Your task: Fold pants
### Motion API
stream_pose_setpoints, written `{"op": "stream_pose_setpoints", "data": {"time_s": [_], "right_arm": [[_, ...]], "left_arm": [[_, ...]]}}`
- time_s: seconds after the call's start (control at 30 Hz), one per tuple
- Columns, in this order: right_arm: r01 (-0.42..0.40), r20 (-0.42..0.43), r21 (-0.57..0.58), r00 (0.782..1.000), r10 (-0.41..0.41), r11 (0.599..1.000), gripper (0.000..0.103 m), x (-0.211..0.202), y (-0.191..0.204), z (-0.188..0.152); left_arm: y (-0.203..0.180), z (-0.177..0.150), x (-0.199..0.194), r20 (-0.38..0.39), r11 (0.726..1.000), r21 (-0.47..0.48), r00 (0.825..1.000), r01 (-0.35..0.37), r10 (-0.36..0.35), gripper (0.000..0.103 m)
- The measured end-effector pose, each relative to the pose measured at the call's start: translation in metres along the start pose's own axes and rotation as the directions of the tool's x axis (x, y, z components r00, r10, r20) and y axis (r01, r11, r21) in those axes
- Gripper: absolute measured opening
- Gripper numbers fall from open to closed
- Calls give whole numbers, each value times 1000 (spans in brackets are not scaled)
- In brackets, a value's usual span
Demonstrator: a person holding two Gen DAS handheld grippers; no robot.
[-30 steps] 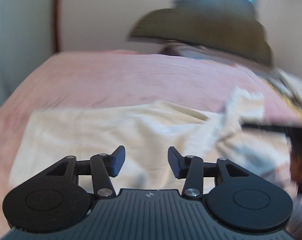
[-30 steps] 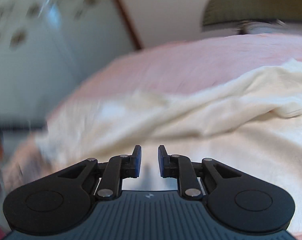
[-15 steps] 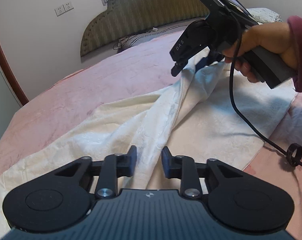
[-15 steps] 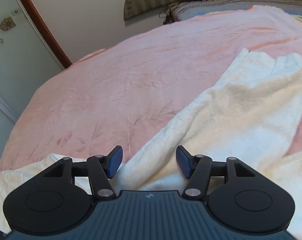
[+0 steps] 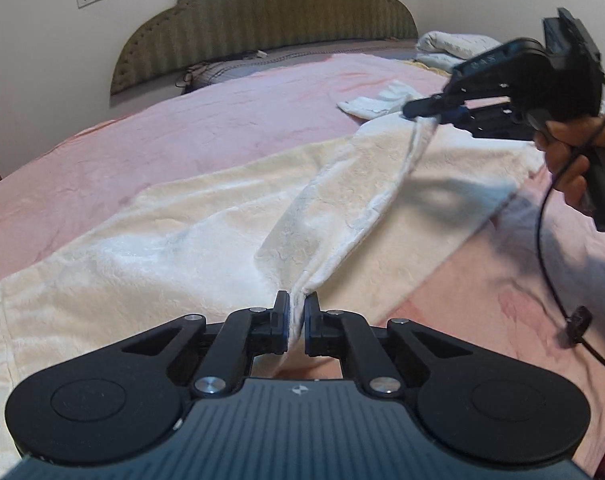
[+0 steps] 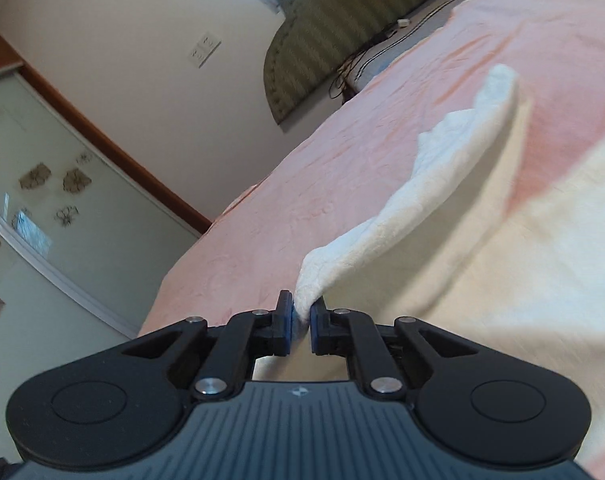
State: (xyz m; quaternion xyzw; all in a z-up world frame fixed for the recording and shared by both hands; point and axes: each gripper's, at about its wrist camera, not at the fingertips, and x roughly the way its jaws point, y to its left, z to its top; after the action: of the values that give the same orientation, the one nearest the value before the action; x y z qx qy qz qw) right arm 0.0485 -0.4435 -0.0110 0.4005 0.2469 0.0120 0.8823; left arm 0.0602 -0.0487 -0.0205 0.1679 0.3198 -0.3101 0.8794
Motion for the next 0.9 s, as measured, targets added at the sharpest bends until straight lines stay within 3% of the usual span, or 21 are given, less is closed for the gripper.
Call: {"op": "stream_pose_setpoints", "data": {"time_s": [0.27, 0.33, 0.43, 0.53, 0.57, 0.6, 0.67, 0.73, 0.77, 0.83, 0.9], "right_arm": [[56, -18, 87, 998, -55, 995, 9, -20, -43, -40], [68, -15, 55, 998, -68, 996, 9, -20, -42, -41], [125, -54, 24, 991, -124, 992, 9, -8, -46, -44], [109, -61, 74, 993, -104, 991, 11, -16, -53, -41], [120, -45, 72, 992, -116, 990, 16, -23, -52, -37], [139, -18, 60, 990, -138, 989, 27, -31, -51, -35], [223, 66, -19, 973, -221, 975, 38, -49, -42, -29], [286, 124, -135, 955, -270, 949, 38, -57, -32, -24], [282, 121, -163, 957, -264, 946, 38, -55, -31, -21], [266, 78, -153, 963, -257, 952, 53, -49, -40, -17], [316, 41, -95, 949, -314, 944, 55, -44, -60, -14]], "left_arm": [[-9, -5, 9, -40, 997, 74, 999, -19, 22, 7], [-11, -6, 12, -53, 995, 95, 998, -14, 19, 9], [-14, -9, 15, -64, 993, 119, 998, -9, 17, 20], [-10, -8, 5, -54, 994, 101, 998, 32, -27, 31], [-7, -5, 0, -51, 995, 85, 997, 53, -49, 39], [-5, -3, -4, -46, 995, 68, 996, 73, -70, 41], [0, 4, -11, -30, 993, 37, 993, 113, -112, 42], [2, 16, -13, -4, 989, -5, 989, 149, -149, 44], [3, 23, -10, 10, 986, -29, 987, 163, -163, 48], [3, 35, -1, 23, 984, -75, 987, 163, -162, 54], [0, 43, 14, 17, 984, -111, 990, 142, -141, 55]]}}
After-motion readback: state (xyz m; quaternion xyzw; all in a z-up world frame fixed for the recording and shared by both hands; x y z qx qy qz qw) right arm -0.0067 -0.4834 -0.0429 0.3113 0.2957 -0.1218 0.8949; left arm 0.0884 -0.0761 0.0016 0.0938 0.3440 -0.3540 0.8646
